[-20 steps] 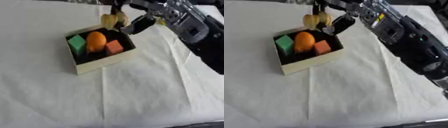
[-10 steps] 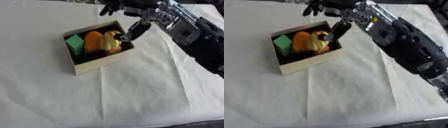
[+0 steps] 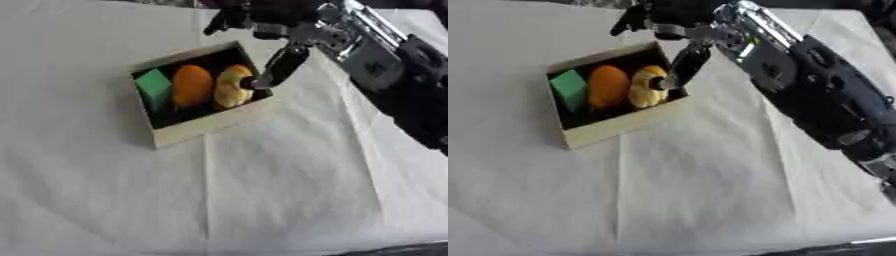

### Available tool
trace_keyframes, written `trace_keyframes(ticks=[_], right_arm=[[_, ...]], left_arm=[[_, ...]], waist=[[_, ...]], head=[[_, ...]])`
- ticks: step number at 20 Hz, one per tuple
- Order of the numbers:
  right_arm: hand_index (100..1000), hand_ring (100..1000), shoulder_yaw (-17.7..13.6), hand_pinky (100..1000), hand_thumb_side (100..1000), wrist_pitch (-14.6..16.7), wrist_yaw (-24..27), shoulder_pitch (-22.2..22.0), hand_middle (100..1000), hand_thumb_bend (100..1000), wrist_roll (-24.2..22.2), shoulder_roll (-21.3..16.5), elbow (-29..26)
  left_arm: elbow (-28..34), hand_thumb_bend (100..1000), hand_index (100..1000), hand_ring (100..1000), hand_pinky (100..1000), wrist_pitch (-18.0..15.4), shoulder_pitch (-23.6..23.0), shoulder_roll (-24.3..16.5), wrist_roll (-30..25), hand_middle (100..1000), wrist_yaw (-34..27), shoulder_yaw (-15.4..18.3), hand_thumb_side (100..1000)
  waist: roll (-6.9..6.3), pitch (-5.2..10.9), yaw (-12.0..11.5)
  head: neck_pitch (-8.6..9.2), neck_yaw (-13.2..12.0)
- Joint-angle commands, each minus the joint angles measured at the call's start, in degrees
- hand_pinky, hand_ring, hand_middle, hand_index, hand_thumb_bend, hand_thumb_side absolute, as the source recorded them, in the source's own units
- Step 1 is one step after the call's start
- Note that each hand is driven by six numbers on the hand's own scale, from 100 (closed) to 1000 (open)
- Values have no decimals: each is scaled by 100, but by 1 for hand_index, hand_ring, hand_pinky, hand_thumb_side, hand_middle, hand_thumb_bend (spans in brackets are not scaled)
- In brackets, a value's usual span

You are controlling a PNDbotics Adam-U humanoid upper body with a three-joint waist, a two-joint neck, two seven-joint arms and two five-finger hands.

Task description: Pick up objects on the table and place them in the box.

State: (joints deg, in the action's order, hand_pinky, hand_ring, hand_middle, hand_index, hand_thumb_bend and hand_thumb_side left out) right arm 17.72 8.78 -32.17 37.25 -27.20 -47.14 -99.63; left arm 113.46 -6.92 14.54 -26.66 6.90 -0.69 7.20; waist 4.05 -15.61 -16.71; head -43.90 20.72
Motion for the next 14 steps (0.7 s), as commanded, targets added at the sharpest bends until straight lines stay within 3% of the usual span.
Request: trace_keyframes(ticks=[1, 7, 10, 14], right_arm=[[945, 838, -191, 843, 100, -74, 96, 51, 856, 350, 139, -114, -149], [938, 840, -731, 832, 100, -461, 404, -207, 847, 334, 478, -417, -329], [944, 867, -1061, 828, 100, -654, 165, -484, 864, 413, 701, -684, -105], [957, 892, -1379, 833, 100, -737, -332, -696, 884, 441, 932, -876, 609]], left_arm=[[113, 100, 835, 737, 820, 27, 9, -67, 22, 673, 19, 61, 684], [113, 100, 835, 737, 820, 22, -24, -81, 51, 673, 43, 91, 685], [113, 100, 834, 737, 819, 23, -54, -86, 82, 672, 66, 116, 685], [113, 100, 834, 737, 819, -4, -74, -102, 131, 673, 92, 145, 684]], waist=[[-35, 36, 14], [-43, 36, 75], [-45, 19, 90], [-67, -6, 91]], head=[[-22, -29], [-22, -98], [-22, -116], [-22, -58]])
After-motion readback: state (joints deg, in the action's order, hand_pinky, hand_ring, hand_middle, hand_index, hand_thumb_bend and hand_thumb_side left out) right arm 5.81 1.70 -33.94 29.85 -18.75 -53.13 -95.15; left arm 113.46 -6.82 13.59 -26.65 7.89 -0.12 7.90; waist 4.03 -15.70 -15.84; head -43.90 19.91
